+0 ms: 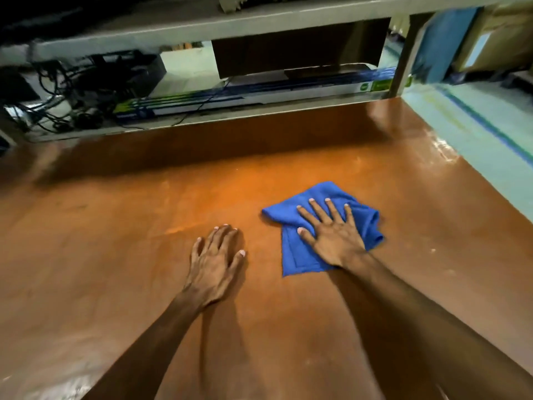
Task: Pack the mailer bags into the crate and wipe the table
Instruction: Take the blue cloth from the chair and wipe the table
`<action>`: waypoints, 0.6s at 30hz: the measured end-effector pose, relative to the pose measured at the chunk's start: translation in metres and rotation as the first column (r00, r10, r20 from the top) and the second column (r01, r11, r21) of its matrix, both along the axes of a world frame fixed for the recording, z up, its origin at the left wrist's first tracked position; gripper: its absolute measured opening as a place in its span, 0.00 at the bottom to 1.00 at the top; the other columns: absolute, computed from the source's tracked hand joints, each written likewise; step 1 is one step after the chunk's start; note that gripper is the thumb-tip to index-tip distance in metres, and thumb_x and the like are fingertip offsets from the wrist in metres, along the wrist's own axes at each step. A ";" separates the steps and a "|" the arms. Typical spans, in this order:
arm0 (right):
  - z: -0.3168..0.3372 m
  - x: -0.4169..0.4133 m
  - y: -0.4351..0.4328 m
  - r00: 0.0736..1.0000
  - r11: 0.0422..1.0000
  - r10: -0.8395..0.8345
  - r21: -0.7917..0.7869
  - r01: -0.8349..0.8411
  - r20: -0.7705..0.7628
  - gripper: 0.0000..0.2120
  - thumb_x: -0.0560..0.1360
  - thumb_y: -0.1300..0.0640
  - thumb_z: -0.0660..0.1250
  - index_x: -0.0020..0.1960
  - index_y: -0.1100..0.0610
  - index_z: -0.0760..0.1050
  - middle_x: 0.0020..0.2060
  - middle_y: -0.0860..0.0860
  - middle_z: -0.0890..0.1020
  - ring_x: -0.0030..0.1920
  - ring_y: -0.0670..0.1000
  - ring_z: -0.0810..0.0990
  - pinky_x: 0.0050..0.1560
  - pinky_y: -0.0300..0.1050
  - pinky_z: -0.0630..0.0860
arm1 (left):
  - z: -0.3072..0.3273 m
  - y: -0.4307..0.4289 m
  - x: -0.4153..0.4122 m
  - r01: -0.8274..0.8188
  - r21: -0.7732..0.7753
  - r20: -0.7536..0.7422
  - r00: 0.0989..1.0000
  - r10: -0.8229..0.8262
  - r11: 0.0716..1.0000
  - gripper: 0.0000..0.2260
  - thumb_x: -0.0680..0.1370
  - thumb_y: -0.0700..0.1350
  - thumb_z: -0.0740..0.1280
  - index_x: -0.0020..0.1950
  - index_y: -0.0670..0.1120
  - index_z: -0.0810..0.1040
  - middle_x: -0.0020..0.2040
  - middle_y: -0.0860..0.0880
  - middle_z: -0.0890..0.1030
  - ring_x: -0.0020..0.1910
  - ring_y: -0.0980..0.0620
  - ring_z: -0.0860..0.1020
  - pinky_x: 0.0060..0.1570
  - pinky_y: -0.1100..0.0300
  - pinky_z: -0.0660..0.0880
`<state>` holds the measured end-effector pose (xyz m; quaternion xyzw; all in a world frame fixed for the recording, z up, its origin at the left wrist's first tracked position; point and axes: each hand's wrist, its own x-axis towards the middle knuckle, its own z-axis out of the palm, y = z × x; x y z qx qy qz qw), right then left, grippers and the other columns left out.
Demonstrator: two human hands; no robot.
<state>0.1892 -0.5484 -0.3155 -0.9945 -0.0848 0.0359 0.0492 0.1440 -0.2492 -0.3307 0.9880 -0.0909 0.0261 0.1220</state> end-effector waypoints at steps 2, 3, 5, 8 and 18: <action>-0.002 0.007 0.005 0.980 0.980 0.199 -0.016 -0.199 0.012 0.29 0.77 0.31 0.39 0.77 0.34 0.42 0.79 0.41 0.47 0.79 0.53 0.44 0.76 0.63 0.39 | -0.001 -0.004 0.009 -0.013 0.009 -0.003 1.000 0.013 1.000 0.29 0.79 0.66 0.45 0.77 0.57 0.58 0.80 0.55 0.56 0.79 0.55 0.51 0.75 0.45 0.50; -0.002 0.022 -0.001 0.974 0.974 0.225 -0.016 -0.224 0.018 0.30 0.76 0.31 0.38 0.77 0.34 0.43 0.79 0.40 0.48 0.79 0.52 0.45 0.76 0.63 0.40 | 0.000 -0.006 0.014 -0.017 0.014 -0.009 1.000 0.017 1.000 0.29 0.79 0.66 0.45 0.78 0.57 0.58 0.80 0.55 0.56 0.79 0.55 0.50 0.75 0.45 0.50; -0.001 0.064 -0.022 0.994 0.994 0.109 0.001 -0.109 0.010 0.31 0.75 0.30 0.36 0.77 0.34 0.44 0.79 0.41 0.49 0.79 0.52 0.46 0.76 0.63 0.42 | 0.002 -0.011 0.027 -0.020 0.017 -0.018 1.000 0.020 1.000 0.29 0.79 0.66 0.45 0.78 0.57 0.57 0.80 0.54 0.56 0.79 0.54 0.50 0.75 0.44 0.50; 0.002 0.109 -0.038 0.990 0.990 -0.140 0.029 0.141 -0.024 0.29 0.78 0.32 0.42 0.78 0.37 0.47 0.79 0.42 0.49 0.79 0.53 0.45 0.75 0.65 0.40 | 0.003 -0.023 0.052 0.002 0.013 -0.013 1.000 -0.002 1.000 0.28 0.79 0.65 0.46 0.78 0.57 0.57 0.80 0.54 0.55 0.79 0.54 0.50 0.75 0.44 0.50; -0.004 0.179 -0.057 0.998 0.998 -0.059 -0.017 0.060 0.030 0.28 0.79 0.32 0.41 0.77 0.34 0.44 0.79 0.41 0.49 0.79 0.52 0.46 0.75 0.63 0.42 | -0.002 -0.056 0.162 0.077 -0.013 0.019 0.997 -0.077 0.997 0.26 0.81 0.64 0.47 0.77 0.56 0.58 0.79 0.54 0.57 0.79 0.54 0.51 0.76 0.45 0.48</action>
